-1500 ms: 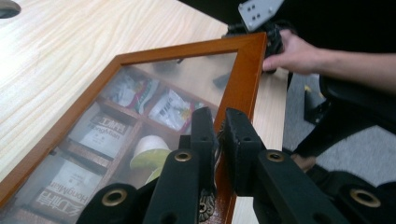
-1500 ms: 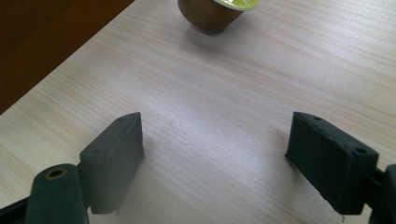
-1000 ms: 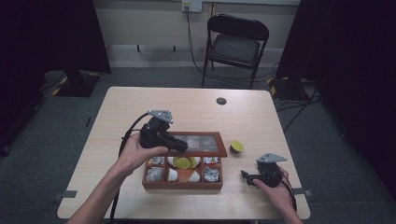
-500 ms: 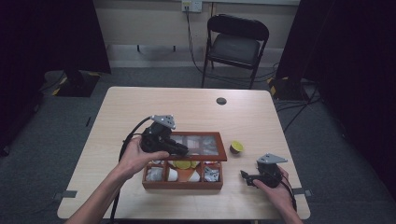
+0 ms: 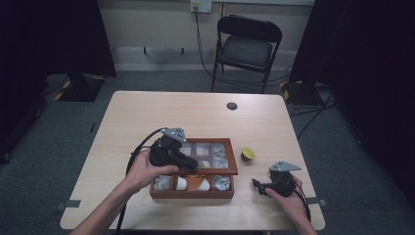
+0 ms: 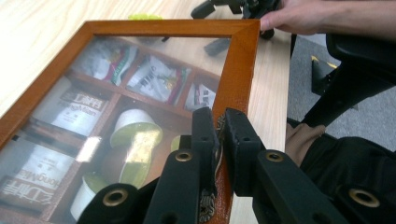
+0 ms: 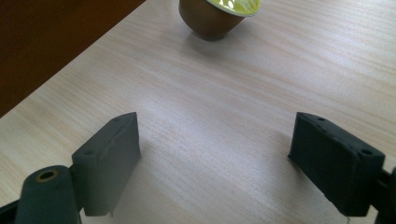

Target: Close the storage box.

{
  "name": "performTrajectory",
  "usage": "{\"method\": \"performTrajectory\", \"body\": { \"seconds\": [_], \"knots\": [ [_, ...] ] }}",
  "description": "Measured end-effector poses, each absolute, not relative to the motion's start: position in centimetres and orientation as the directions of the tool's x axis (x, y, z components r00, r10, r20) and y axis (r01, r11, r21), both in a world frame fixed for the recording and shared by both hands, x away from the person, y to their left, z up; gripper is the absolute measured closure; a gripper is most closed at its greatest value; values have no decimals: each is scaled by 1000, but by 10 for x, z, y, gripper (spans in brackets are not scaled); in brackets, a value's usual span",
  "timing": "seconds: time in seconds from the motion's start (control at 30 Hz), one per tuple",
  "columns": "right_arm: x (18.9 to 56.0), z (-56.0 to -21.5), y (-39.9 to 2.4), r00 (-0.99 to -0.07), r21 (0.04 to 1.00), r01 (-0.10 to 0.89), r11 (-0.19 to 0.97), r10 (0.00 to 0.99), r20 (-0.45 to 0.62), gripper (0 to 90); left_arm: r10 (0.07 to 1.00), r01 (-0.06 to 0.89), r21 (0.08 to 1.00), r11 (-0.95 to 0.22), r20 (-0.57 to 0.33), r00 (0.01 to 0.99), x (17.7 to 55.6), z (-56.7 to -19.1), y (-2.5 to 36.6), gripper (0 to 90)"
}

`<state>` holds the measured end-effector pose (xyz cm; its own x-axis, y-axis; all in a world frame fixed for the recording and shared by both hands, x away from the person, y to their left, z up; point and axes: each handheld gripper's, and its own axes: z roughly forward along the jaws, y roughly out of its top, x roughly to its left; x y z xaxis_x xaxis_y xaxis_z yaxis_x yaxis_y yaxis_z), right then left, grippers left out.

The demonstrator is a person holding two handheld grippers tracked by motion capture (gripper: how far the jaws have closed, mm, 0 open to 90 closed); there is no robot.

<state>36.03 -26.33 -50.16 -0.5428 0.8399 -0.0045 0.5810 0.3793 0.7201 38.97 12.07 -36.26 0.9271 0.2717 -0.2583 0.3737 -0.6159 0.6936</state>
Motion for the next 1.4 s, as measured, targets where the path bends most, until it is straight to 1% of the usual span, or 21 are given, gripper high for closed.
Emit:
{"method": "performTrajectory", "body": {
  "seconds": [0.6,0.8,0.83,0.97,1.03,1.3,1.33,1.4],
  "knots": [
    [360,-502,-263,-543,720,581,379,840,-4,153,262,357,655,-666,-242,934,383,-376,112,838],
    [360,-502,-263,-544,720,581,380,839,-4,153,250,358,646,-674,-256,934,383,-382,110,842],
    [360,-502,-263,-545,720,580,380,839,-4,153,254,368,632,-682,-268,930,383,-385,108,843],
    [360,-502,-263,-545,720,580,380,839,-4,153,249,352,623,-699,-250,936,381,-390,107,845],
    [360,-502,-263,-545,720,580,380,839,-4,153,238,356,625,-695,-267,934,382,-391,108,846],
    [360,-502,-263,-545,720,580,380,839,-4,153,244,358,590,-724,-267,932,380,-402,101,850],
    [360,-502,-263,-545,720,580,380,839,-4,153,252,354,586,-729,-252,935,380,-403,101,851],
    [360,-502,-263,-545,720,580,380,839,-4,153,247,358,583,-729,-265,932,380,-406,100,851]
  ]
}}
